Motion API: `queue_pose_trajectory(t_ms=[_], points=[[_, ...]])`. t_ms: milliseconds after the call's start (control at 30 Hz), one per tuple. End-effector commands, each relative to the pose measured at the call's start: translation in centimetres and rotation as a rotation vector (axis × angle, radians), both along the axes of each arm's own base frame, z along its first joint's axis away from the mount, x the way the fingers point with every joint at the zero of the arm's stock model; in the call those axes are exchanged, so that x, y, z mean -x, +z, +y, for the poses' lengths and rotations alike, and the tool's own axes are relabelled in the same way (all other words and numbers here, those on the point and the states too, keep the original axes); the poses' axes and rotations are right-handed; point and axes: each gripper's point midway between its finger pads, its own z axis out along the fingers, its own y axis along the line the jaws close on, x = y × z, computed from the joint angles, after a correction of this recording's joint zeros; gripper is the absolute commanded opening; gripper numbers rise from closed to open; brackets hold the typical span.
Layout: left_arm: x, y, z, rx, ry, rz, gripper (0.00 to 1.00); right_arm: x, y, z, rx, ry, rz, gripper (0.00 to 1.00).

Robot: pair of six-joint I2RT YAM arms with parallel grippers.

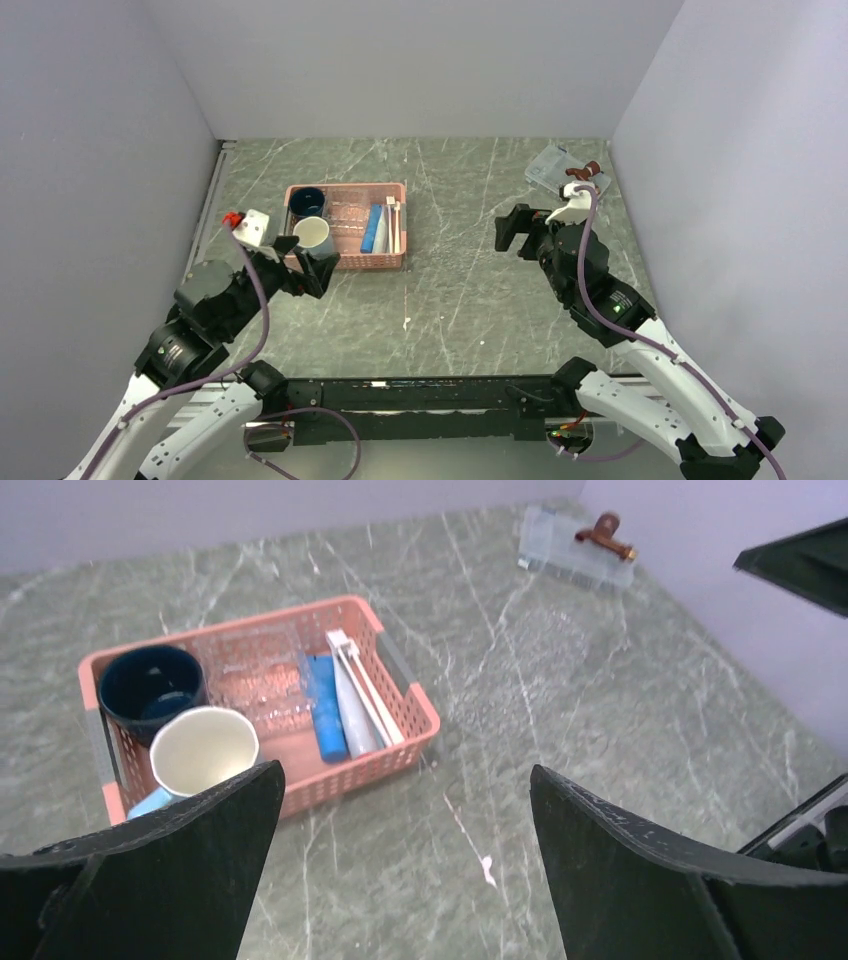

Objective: Prepare toiletry sets of a toothbrush and toothpaste on the tray

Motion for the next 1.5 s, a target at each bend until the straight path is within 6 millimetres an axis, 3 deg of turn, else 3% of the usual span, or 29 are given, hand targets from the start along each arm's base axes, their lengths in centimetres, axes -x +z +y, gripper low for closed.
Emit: queue_pose_trajectory(t_ms=[0,133,233,433,1033,1267,1467], points=[[-0.2,2.3,1.0,0.035,0.042,-0.105,0.99,-0.5,0.7,-1.2,-0.007,-0.086,-0.021,1.00],[-0.3,2.4,2.1,0.029,0.093,-0.113,0.99,-0.6,1.6,0.1,0.009,-0.005,-0.041,1.00],[-0.3,2.4,2.4,0.035,0.112,-0.111,0.99,-0.5,1.6,1.9,0.034,0.098,-0.044,1.00],[-0.6,2.4,2.5,0.048,0.113,-0.101,0.99,-1.0,1.1,3.4,0.053,0.154,-0.016,1.00],[-2.0,1.6,4.5,0.062,0.231,-0.048,0.99,-5.6,-6.1,6.9,0.205,0.118,0.272,0.98],[-1.8,1.7,5.6,0.064,0.282,-0.059,0.99,-8.2,-9.5,6.3,0.213,0.054,0.369,0.96],[-1.7,1.7,5.8,0.068,0.289,-0.064,0.99,-10.9,-12.3,4.5,0.199,0.005,0.442,0.96]])
